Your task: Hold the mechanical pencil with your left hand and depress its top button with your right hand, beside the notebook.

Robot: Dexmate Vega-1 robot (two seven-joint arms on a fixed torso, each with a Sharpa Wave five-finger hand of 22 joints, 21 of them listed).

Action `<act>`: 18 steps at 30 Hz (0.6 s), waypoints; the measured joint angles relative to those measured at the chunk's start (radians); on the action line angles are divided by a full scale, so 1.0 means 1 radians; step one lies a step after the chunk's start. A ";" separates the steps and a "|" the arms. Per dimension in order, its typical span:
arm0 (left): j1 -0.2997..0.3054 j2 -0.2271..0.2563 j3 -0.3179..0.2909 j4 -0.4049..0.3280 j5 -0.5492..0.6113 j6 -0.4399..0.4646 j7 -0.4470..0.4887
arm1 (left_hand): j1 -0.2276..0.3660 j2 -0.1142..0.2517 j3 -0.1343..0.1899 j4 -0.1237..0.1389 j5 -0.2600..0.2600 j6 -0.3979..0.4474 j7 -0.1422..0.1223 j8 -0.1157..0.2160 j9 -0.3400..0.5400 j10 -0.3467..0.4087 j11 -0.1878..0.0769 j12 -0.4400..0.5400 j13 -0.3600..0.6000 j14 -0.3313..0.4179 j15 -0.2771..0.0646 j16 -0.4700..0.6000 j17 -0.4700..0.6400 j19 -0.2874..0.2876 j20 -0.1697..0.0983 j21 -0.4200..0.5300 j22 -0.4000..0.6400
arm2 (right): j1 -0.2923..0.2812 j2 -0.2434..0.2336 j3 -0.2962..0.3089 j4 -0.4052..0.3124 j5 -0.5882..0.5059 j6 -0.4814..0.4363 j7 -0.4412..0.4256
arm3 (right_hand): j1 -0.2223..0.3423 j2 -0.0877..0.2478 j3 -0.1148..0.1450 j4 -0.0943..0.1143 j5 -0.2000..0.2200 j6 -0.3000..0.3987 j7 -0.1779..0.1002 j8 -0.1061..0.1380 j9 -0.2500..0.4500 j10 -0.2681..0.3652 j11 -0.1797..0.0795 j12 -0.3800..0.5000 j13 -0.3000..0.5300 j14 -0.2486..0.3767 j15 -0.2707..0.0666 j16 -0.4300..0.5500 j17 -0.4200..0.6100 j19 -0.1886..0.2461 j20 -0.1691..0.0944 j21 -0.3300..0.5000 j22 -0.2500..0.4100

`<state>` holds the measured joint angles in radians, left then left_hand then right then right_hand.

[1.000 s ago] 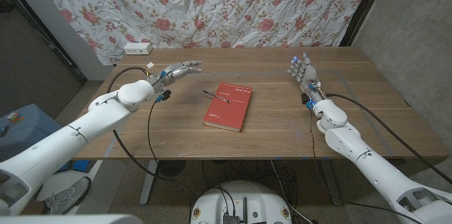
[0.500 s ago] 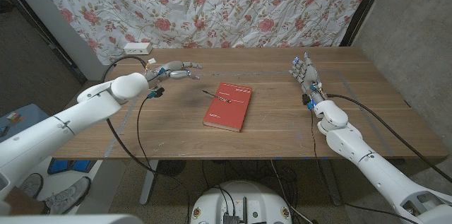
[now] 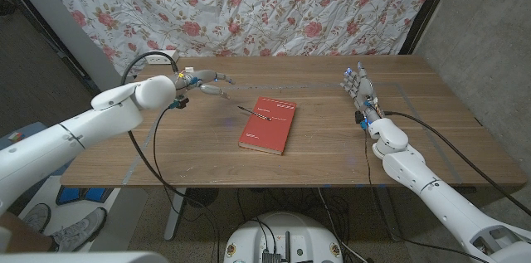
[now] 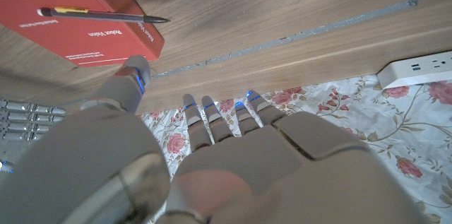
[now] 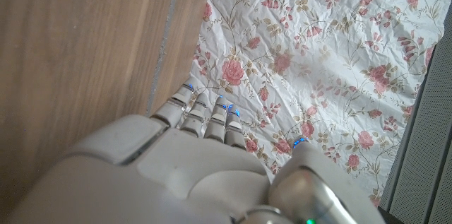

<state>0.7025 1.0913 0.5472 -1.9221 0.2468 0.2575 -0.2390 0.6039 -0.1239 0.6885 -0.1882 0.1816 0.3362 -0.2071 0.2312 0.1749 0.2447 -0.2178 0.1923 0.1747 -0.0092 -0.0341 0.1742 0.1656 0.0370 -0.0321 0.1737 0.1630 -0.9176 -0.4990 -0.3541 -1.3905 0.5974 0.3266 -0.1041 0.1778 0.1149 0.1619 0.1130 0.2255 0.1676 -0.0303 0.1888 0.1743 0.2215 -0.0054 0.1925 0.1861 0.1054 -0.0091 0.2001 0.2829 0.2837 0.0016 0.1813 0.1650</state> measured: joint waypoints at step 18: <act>-0.084 -0.023 0.075 -0.036 0.301 0.026 -0.162 | 0.045 -0.038 -0.058 0.003 0.000 0.015 0.004 -0.007 -0.003 0.045 0.002 -0.004 -0.003 -0.018 0.004 0.000 0.000 -0.085 -0.004 0.000 0.000 | 0.015 0.009 0.001 0.016 0.002 -0.002 -0.002 | -0.012 0.012 0.003 -0.003 0.000 0.004 0.004 0.000 0.000 0.005 0.005 0.000 0.000 0.004 -0.004 0.000 -0.005 0.000 0.000 0.000 0.000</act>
<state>0.6190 1.0687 0.6220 -1.9582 0.5474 0.2834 -0.4014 0.6493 -0.1615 0.6302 -0.1851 0.1816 0.3507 -0.2033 0.2244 0.1721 0.2895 -0.2162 0.1885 0.1721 -0.0269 -0.0305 0.1742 0.1655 -0.0482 -0.0359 0.1738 0.1631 -0.9025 -0.4902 -0.3534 -1.3746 0.5998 0.3246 -0.1059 0.1660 0.1266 0.1646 0.1103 0.2254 0.1712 -0.0268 0.1887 0.1742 0.2270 0.0001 0.1925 0.1862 0.1091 -0.0127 0.2001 0.2784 0.2836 0.0017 0.1813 0.1650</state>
